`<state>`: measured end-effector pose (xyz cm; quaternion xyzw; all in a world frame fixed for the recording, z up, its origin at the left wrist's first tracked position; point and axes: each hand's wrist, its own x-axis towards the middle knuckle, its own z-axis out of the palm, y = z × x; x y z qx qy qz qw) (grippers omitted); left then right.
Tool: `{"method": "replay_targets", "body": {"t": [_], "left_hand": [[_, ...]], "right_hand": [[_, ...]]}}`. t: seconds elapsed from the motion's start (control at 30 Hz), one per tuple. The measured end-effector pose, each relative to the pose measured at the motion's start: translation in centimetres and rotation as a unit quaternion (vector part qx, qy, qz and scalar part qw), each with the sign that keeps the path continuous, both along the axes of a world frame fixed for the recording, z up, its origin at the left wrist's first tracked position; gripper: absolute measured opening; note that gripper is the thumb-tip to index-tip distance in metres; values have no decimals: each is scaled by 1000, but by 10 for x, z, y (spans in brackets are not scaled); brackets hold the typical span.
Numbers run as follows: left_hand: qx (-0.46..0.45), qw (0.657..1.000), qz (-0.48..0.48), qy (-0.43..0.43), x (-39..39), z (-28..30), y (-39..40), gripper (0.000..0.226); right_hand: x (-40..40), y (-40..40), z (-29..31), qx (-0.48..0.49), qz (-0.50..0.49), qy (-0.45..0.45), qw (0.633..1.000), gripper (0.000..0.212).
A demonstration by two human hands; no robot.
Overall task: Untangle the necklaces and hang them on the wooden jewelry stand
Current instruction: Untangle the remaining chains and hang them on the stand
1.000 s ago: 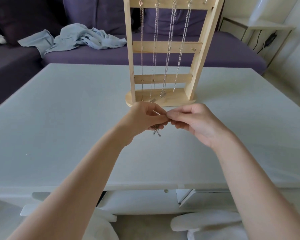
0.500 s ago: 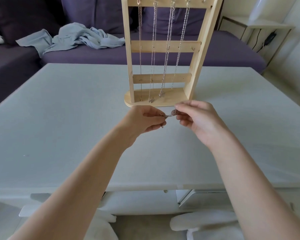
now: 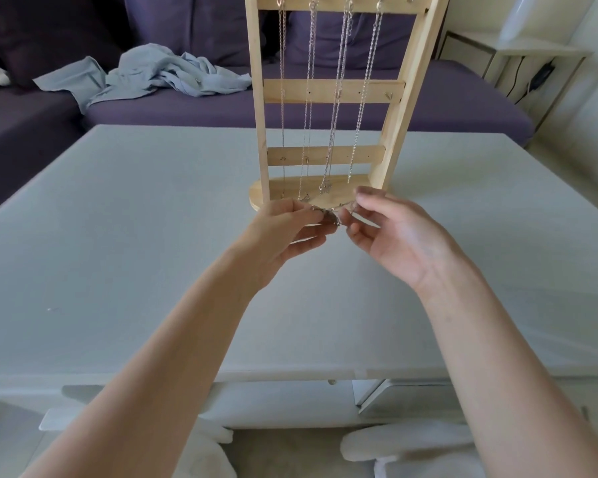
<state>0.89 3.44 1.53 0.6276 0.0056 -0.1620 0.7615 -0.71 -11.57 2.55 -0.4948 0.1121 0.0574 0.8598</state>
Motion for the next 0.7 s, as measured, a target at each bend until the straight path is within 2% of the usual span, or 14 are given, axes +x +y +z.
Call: {"method": "replay_targets", "body": {"t": [0.17,0.33,0.53,0.63,0.7], "left_hand": [[-24,999,25,8,-1,2,-2,4],[-19,998,53,-9,1,2,0,9],[131,985,37,-103,1,0,-3,10],[242,950,16,-197,0,-3,-7,18],[281,931,0,-234,-1,-3,-9,20]], "right_hand": [[-1,1,1,-29,-6,-10,999,13],[-4,1,-1,-241,16,-54,969,11],[-7,2,-2,-344,59,-65,935,2],[-7,2,-3,-374,66,-58,923,8],[-7,1,-4,-382,69,-58,920,8]]}}
